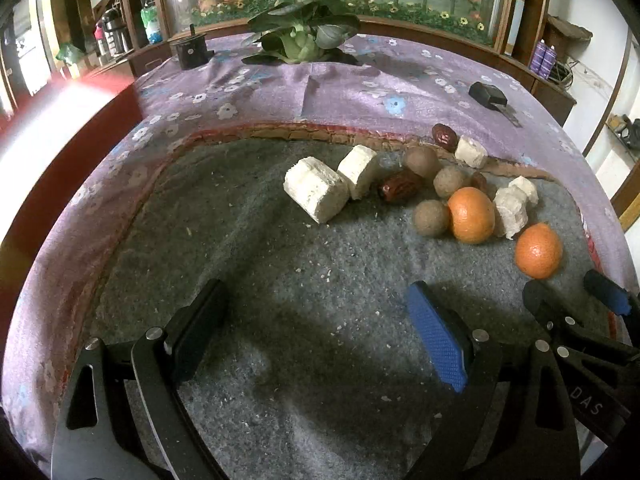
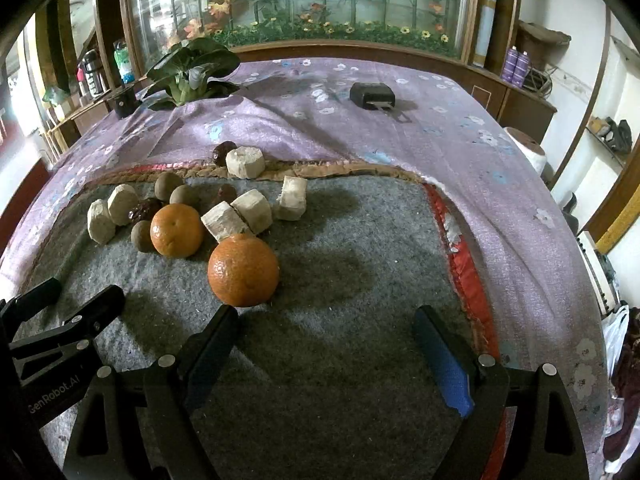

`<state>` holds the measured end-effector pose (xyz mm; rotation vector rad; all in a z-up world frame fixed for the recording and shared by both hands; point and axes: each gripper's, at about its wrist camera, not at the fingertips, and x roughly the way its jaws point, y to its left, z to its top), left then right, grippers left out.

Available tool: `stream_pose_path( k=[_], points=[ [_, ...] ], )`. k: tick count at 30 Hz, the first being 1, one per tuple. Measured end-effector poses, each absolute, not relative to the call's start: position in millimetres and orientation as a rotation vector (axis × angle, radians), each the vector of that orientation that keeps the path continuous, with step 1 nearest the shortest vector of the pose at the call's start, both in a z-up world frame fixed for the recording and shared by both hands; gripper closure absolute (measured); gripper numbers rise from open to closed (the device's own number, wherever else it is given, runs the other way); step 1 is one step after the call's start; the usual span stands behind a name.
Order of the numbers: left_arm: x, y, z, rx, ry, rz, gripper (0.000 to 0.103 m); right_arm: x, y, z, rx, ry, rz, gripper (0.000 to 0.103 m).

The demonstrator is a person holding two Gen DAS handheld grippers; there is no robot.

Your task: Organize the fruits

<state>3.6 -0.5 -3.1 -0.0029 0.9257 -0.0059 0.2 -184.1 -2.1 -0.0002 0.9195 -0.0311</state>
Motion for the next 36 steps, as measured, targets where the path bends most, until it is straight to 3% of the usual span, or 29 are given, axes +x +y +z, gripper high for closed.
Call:
stream_pose_path(
  k=[36],
  points=[
    [3.1, -1.2, -2.5, -0.002, 0.926, -0.005, 0.011, 0.1, -183.3, -2.5, -0.002, 0.926, -0.032, 0.015]
  ],
)
